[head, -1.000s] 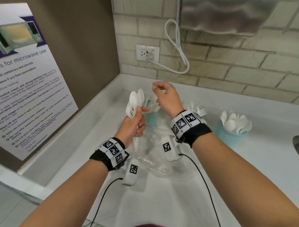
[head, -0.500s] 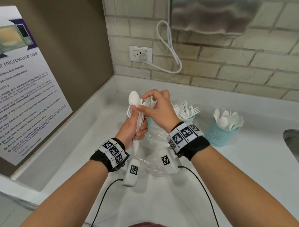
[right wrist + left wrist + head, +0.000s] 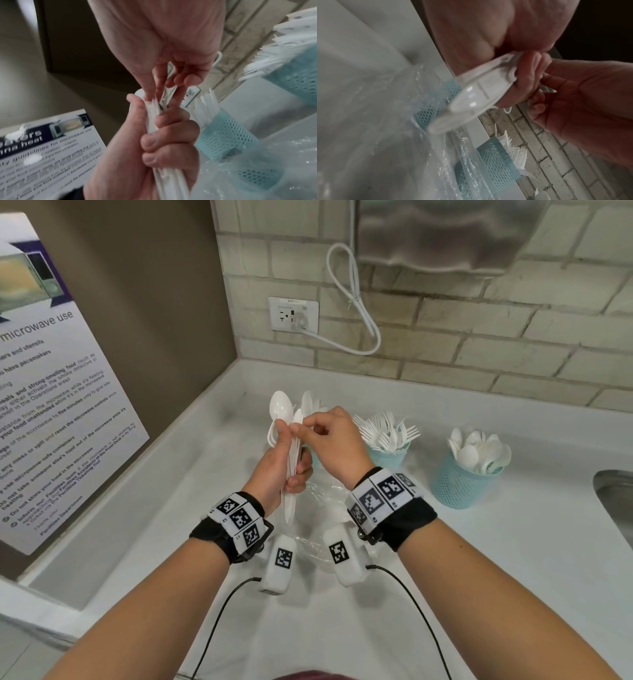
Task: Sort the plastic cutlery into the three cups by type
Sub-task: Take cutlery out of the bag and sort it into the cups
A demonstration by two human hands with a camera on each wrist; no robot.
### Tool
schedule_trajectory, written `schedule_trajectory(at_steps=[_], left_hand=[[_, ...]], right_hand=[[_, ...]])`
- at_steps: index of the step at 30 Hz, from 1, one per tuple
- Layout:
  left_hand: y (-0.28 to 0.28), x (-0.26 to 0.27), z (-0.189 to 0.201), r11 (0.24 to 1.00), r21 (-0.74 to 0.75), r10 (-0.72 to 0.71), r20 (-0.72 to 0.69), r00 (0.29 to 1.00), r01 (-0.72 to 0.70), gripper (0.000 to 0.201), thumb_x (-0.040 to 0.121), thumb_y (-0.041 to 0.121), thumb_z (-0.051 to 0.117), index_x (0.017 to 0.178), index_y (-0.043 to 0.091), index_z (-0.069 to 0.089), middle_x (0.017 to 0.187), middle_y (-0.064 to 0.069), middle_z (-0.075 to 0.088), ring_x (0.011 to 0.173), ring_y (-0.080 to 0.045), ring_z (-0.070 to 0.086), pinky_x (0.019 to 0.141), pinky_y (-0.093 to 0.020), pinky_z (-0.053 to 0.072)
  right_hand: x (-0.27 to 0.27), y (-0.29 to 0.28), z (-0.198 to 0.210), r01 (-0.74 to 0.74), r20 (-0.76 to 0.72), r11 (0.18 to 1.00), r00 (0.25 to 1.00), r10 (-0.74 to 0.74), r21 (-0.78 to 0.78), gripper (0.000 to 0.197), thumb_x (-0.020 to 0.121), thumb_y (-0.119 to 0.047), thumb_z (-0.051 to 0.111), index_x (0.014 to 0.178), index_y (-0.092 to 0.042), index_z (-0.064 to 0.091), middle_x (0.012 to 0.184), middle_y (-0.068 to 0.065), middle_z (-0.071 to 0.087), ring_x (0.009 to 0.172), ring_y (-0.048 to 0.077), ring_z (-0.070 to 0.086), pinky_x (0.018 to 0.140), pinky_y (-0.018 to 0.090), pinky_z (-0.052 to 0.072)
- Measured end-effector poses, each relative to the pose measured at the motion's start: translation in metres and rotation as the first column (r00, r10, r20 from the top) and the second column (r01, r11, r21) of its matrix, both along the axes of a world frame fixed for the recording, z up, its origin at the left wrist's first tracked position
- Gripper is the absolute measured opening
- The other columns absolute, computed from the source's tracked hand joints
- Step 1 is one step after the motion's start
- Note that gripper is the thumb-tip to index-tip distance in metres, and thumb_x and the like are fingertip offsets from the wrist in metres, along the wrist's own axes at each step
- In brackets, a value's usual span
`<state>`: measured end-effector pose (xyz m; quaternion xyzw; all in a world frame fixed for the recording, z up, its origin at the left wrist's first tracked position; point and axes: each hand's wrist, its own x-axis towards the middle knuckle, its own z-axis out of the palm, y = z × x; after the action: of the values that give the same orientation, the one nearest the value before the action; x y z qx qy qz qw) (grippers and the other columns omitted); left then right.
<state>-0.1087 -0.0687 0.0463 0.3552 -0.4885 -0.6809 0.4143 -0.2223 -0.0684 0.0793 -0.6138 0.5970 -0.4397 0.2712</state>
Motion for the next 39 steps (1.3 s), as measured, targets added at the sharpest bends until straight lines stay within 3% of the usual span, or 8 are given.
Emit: schedule_trajectory(at_steps=[6, 11, 18, 23, 25, 30, 34, 39], left_hand=[[-0.005, 0.006, -0.002, 0.994, -0.027, 0.109, -0.007, 0.994, -0.109, 0.058, 0.094, 0.057, 0.031, 0.1, 0.007, 0.059, 0.062, -0.004, 0.052, 0.039, -0.013, 0.042, 0.04, -0.021, 0.037], [-0.009, 0.018, -0.004, 0.976, -0.062, 0.211, 0.064, 0.975, -0.207, 0.038, 0.097, 0.048, 0.036, 0.091, 0.019, 0.06, 0.069, -0.002, 0.06, 0.05, -0.014, 0.06, 0.046, -0.025, 0.052], [-0.014, 0.03, -0.018, 0.938, -0.199, 0.321, 0.174, 0.931, -0.286, 0.023, 0.096, 0.038, 0.049, 0.083, 0.031, 0.066, 0.059, 0.008, 0.033, 0.049, -0.008, 0.029, 0.049, -0.023, 0.026], [-0.013, 0.024, -0.015, 0.892, -0.313, 0.406, 0.235, 0.883, -0.327, 0.025, 0.092, 0.032, 0.058, 0.113, 0.02, 0.061, 0.071, 0.02, 0.057, 0.055, 0.008, 0.049, 0.056, -0.009, 0.038], [-0.013, 0.024, -0.013, 0.877, -0.347, 0.423, 0.235, 0.875, -0.331, 0.022, 0.092, 0.032, 0.058, 0.111, 0.022, 0.059, 0.074, 0.018, 0.055, 0.059, 0.007, 0.052, 0.062, -0.011, 0.039], [-0.016, 0.015, -0.012, 0.871, -0.382, 0.413, 0.229, 0.881, -0.309, 0.014, 0.092, 0.033, 0.058, 0.103, 0.025, 0.056, 0.069, 0.017, 0.052, 0.058, 0.003, 0.048, 0.06, -0.015, 0.037], [-0.008, -0.001, -0.005, 0.89, -0.389, 0.337, 0.212, 0.917, -0.237, 0.009, 0.091, 0.028, 0.06, 0.096, 0.022, 0.056, 0.053, 0.017, 0.053, 0.047, 0.003, 0.046, 0.047, -0.01, 0.034], [0.003, -0.018, 0.0, 0.933, -0.317, 0.232, 0.166, 0.958, -0.171, 0.021, 0.095, 0.026, 0.052, 0.077, 0.015, 0.054, 0.057, 0.002, 0.043, 0.043, -0.005, 0.034, 0.043, -0.022, 0.027]], right_hand=[[-0.002, -0.002, 0.012, 0.0, 0.212, 1.0, 0.977, -0.005, 0.023, 0.012, 0.098, -0.021, 0.046, 0.089, -0.013, 0.049, 0.073, -0.001, 0.056, 0.058, 0.012, 0.054, 0.055, 0.021, 0.046], [-0.013, -0.012, 0.05, 0.183, 0.357, 0.958, 0.929, -0.094, -0.222, 0.015, 0.101, -0.02, 0.034, 0.097, -0.015, 0.048, 0.074, 0.003, 0.052, 0.055, 0.013, 0.051, 0.046, 0.017, 0.044], [-0.008, -0.048, 0.039, 0.208, 0.285, 0.965, 0.946, -0.156, -0.162, 0.018, 0.099, -0.015, 0.037, 0.098, -0.006, 0.053, 0.074, 0.001, 0.056, 0.068, 0.023, 0.06, 0.065, 0.036, 0.054], [-0.008, -0.054, 0.011, 0.095, -0.05, 0.995, 0.994, -0.093, 0.024, 0.036, 0.098, -0.023, 0.042, 0.127, -0.007, 0.058, 0.131, 0.011, 0.06, 0.122, 0.026, 0.054, 0.108, 0.033, 0.038], [-0.009, -0.048, 0.012, 0.137, -0.041, 0.99, 0.99, -0.137, -0.016, 0.041, 0.098, -0.033, 0.043, 0.129, -0.009, 0.056, 0.131, 0.01, 0.058, 0.126, 0.027, 0.048, 0.11, 0.036, 0.034], [-0.007, -0.01, 0.023, -0.005, 0.287, 0.998, 0.958, 0.02, -0.056, 0.031, 0.094, -0.041, 0.049, 0.112, -0.019, 0.061, 0.105, -0.007, 0.061, 0.089, 0.004, 0.054, 0.084, 0.025, 0.044], [-0.008, 0.0, 0.016, -0.158, 0.315, 0.987, 0.936, 0.158, -0.025, 0.04, 0.09, -0.041, 0.056, 0.129, -0.031, 0.05, 0.123, -0.003, 0.06, 0.107, 0.011, 0.06, 0.09, 0.028, 0.05], [-0.028, 0.012, 0.019, -0.129, 0.432, 0.989, 0.89, 0.147, -0.071, 0.028, 0.097, -0.02, 0.048, 0.123, -0.011, 0.054, 0.103, 0.001, 0.061, 0.086, 0.008, 0.06, 0.067, 0.015, 0.05]])
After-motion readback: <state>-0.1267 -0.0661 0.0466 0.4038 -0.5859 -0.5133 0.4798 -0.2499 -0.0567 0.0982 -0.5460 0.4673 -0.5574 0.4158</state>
